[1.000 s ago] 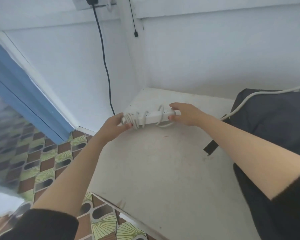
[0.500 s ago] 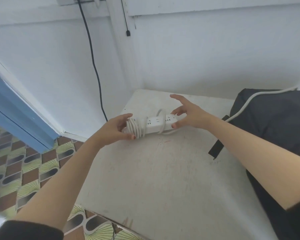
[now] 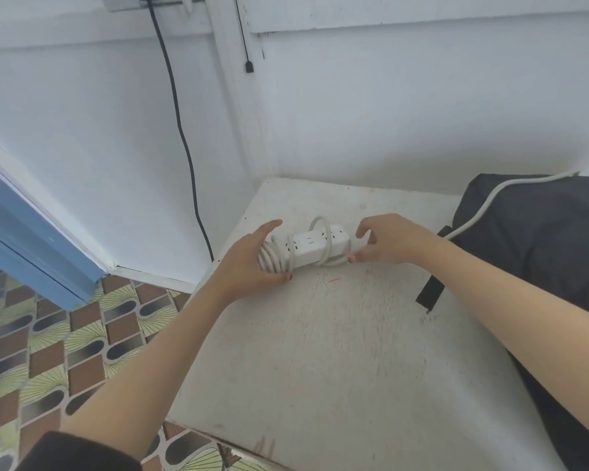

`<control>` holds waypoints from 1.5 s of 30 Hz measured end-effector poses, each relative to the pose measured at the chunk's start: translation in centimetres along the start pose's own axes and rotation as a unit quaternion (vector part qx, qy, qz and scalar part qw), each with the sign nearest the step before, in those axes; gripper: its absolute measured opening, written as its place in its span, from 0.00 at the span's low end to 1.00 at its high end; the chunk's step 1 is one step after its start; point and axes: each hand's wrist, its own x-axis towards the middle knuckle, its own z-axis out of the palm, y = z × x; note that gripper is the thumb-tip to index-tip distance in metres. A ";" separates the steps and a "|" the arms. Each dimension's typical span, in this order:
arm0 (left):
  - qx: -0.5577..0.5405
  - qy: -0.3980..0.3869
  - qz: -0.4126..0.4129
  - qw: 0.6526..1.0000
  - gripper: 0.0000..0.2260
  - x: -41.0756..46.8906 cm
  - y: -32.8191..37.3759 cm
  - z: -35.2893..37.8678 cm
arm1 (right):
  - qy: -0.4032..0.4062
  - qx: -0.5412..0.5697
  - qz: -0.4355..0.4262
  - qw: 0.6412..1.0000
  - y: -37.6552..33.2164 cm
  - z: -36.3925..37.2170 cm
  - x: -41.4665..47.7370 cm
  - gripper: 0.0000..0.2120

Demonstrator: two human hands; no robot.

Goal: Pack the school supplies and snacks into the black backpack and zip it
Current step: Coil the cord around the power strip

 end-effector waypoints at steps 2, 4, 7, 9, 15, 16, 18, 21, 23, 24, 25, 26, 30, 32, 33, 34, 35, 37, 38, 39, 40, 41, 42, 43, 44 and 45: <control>0.007 0.015 0.020 1.000 0.40 -0.2 -0.2 0.3 | -0.020 -0.023 -0.003 1.000 0.1 -0.3 -0.3 0.25; 0.006 0.026 0.030 0.999 0.42 -0.2 -0.4 0.5 | -0.014 0.022 -0.024 0.999 0.3 -0.6 -0.5 0.26; 0.012 0.046 0.046 0.998 0.46 -0.2 -0.5 0.6 | -0.002 0.078 -0.056 0.995 0.1 -1.2 -0.5 0.34; -0.006 0.033 0.048 0.998 0.48 -0.3 -0.5 0.6 | -0.019 0.052 -0.063 0.996 -0.3 -1.2 -0.3 0.35; -0.070 -0.012 0.013 0.997 0.50 -0.2 0.0 0.4 | -0.061 0.024 -0.054 0.996 -1.0 -0.6 0.3 0.39; -0.077 -0.013 0.009 0.997 0.50 -0.2 0.0 0.4 | -0.072 0.014 -0.046 0.996 -1.0 -0.4 0.4 0.41; -0.096 -0.011 0.005 0.995 0.48 -0.5 -0.1 0.5 | -0.069 -0.009 -0.028 0.997 -0.9 -0.1 0.6 0.44; -0.130 -0.002 0.000 0.991 0.47 -0.7 -0.4 0.7 | -0.019 0.030 -0.016 0.999 -0.9 0.3 0.5 0.43; -0.142 -0.005 0.009 0.990 0.50 -0.7 -0.7 0.8 | 0.008 0.070 -0.021 0.997 -0.9 0.5 0.2 0.45; -0.144 -0.010 0.015 0.989 0.51 -0.6 -0.8 0.8 | 0.015 0.083 -0.025 0.996 -0.9 0.5 0.1 0.47; -0.143 -0.015 0.021 0.989 0.52 -0.6 -0.8 0.7 | 0.020 0.090 -0.029 0.995 -0.9 0.6 -0.1 0.50; -0.140 -0.016 0.024 0.990 0.52 -0.5 -0.8 0.7 | 0.024 0.088 -0.033 0.995 -0.9 0.6 -0.2 0.51; -0.113 0.000 0.019 0.993 0.50 -0.5 -0.4 0.9 | 0.042 0.076 -0.038 0.995 -1.1 0.8 -0.6 0.50; -0.093 0.003 0.024 0.995 0.48 -0.4 -0.5 1.0 | 0.045 0.070 -0.044 0.996 -1.1 1.1 -0.6 0.48; -0.085 0.000 0.028 0.996 0.48 -0.3 -0.5 1.0 | 0.042 0.062 -0.049 0.996 -1.2 1.2 -0.7 0.46; -0.078 -0.004 0.031 0.996 0.47 -0.2 -0.5 1.0 | 0.039 0.050 -0.053 0.997 -1.2 1.4 -0.6 0.45; -0.072 -0.007 0.033 0.997 0.47 -0.2 -0.4 1.0 | 0.037 0.041 -0.055 0.997 -1.3 1.4 -0.6 0.43; -0.064 -0.008 0.036 0.997 0.45 -0.1 -0.3 0.9 | 0.035 0.036 -0.053 0.997 -1.2 1.4 -0.7 0.41; -0.058 -0.007 0.039 0.998 0.43 -0.2 -0.3 0.9 | 0.033 0.038 -0.053 0.997 -1.3 1.3 -0.8 0.40; -0.051 -0.003 0.044 0.998 0.42 -0.2 -0.2 1.0 | 0.030 0.042 -0.055 0.997 -1.4 1.2 -0.9 0.39; -0.041 0.004 0.053 0.998 0.40 -0.2 0.0 1.1 | 0.024 0.042 -0.058 0.997 -1.5 1.2 -0.9 0.38; -0.032 0.011 0.063 0.997 0.38 -0.1 0.1 1.3 | 0.019 0.035 -0.063 0.997 -1.7 1.2 -1.0 0.37; -0.028 0.017 0.070 0.997 0.36 -0.1 0.3 1.5 | 0.014 0.017 -0.068 0.997 -1.9 1.2 -0.9 0.37; -0.030 0.023 0.073 0.997 0.35 -0.1 0.5 1.7 | 0.013 -0.009 -0.073 0.997 -2.1 1.2 -1.0 0.37; -0.036 0.028 0.071 0.996 0.34 0.0 0.6 1.9 | 0.012 -0.037 -0.076 0.996 -2.3 1.2 -1.0 0.37; -0.042 0.032 0.070 0.996 0.34 -0.1 0.7 2.0 | 0.013 -0.060 -0.076 0.995 -2.4 1.1 -1.0 0.37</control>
